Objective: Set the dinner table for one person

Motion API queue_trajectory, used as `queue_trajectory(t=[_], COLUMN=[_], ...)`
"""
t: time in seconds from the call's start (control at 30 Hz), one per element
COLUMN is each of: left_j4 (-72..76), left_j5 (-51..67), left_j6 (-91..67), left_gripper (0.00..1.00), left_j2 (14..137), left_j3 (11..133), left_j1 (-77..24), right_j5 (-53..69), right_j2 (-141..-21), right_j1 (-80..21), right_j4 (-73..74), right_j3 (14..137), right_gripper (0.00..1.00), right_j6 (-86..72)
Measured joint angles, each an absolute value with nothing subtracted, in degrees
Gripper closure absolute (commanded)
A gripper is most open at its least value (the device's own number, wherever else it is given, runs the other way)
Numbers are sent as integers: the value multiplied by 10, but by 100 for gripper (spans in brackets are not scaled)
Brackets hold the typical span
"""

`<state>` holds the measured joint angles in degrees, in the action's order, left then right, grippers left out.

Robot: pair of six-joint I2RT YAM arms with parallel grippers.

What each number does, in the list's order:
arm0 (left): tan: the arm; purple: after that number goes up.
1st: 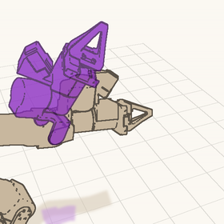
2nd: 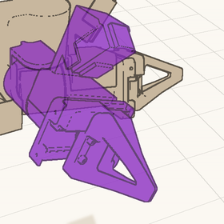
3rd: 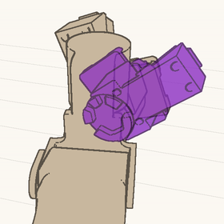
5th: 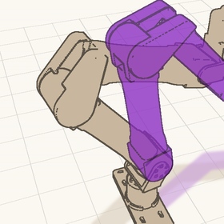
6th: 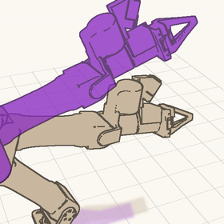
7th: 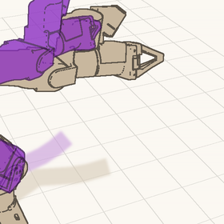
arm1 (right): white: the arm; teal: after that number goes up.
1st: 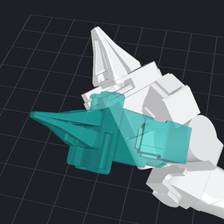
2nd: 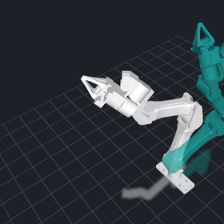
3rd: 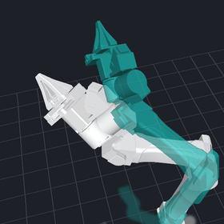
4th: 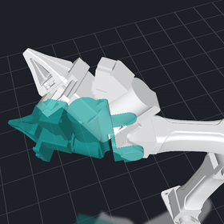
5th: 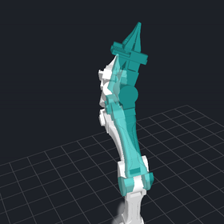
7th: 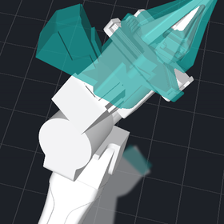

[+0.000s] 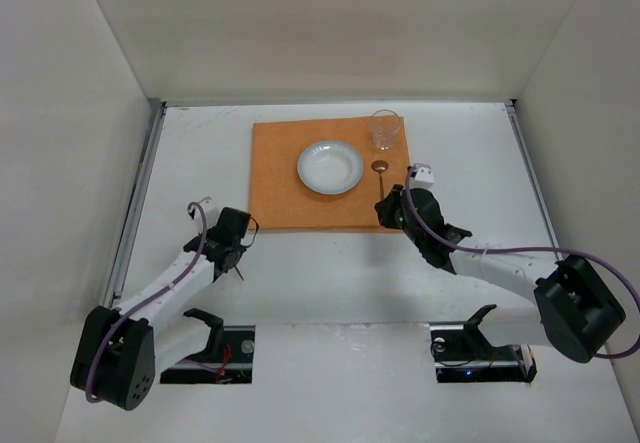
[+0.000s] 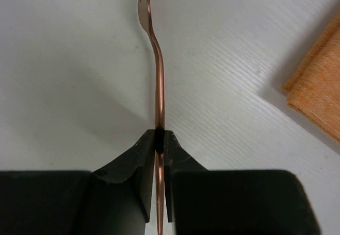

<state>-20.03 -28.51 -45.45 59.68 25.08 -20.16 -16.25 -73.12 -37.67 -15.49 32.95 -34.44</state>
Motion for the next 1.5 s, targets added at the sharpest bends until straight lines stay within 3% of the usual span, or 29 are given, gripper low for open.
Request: queue_trajectory(t=[0.17, 0.37, 0.67, 1.27, 1.5], left_j4=[-209, -141, -92, -70, -65], left_j5=[-301, -304, -247, -217, -214], left_j6=[-400, -288, -164, -120, -122], left_gripper=[97, 97, 96, 94, 85], left_j2=[626, 770, 971, 1064, 1072], left_j3=[353, 512, 636, 675, 675], left_j1=[-260, -311, -292, -269, -264], right_j5=[-162, -162, -162, -161, -161], right_j2=[-731, -731, -731, -732, -732], right_j1=[-375, -374, -371, -371, -371], right_j4=[-155, -156, -156, -157, -157], right_j3=[329, 329, 329, 329, 329], right_gripper=[87, 87, 87, 87, 83], right_j6=[-345, -347, -348, -348, -348])
